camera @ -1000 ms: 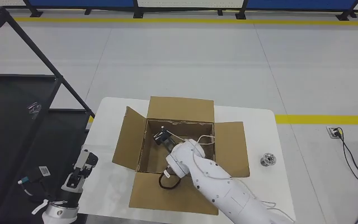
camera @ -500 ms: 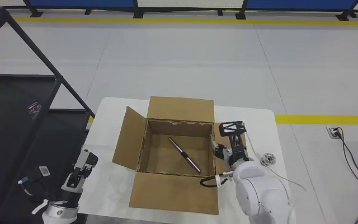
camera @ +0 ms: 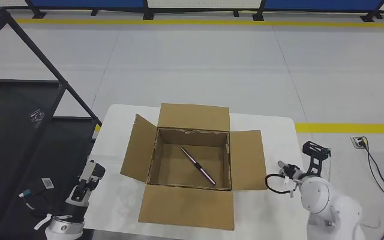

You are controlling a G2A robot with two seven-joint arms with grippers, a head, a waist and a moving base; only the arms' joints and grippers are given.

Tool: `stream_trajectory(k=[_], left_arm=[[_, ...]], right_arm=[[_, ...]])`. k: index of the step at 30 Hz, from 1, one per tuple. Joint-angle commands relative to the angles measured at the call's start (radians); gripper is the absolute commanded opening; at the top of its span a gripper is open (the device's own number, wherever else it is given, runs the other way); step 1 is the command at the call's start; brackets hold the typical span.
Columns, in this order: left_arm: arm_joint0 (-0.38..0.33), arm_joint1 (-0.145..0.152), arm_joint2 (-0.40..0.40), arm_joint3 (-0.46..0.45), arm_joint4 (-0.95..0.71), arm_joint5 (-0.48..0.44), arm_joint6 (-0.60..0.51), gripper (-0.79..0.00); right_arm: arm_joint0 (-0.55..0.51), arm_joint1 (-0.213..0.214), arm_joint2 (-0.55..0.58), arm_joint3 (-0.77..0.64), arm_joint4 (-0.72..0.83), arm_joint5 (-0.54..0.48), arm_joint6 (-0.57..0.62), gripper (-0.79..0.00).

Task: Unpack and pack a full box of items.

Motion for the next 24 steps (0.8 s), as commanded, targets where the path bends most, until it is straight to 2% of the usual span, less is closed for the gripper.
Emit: stream_trajectory(k=[1,7,13,17,20,21,24], left_arm=[[0.000,0.000,0.000,0.000,0.000,0.000,0.000,0.000],[0.000,0.000,0.000,0.000,0.000,0.000,0.000,0.000],[0.000,0.000,0.000,0.000,0.000,0.000,0.000,0.000],[0.000,0.000,0.000,0.000,0.000,0.000,0.000,0.000],[0.000,0.000,0.000,0.000,0.000,0.000,0.000,0.000],[0.000,0.000,0.000,0.000,0.000,0.000,0.000,0.000],[0.000,0.000,0.000,0.000,0.000,0.000,0.000,0.000]], right_arm=[[0.044,0.004,0.021,0.089,0.014,-0.012,0.010,0.000],[0.176,0.018,0.044,0.309,0.031,-0.071,0.059,0.000],[0.233,0.026,0.040,0.411,0.028,-0.074,0.046,0.000],[0.274,0.029,0.024,0.483,-0.011,-0.039,0.043,-0.135],[0.294,0.032,0.021,0.522,-0.002,-0.045,0.035,-0.385],[0.297,0.032,0.021,0.529,0.004,-0.047,0.033,-0.419],[0.300,0.035,0.021,0.549,-0.005,-0.035,0.027,-0.606]])
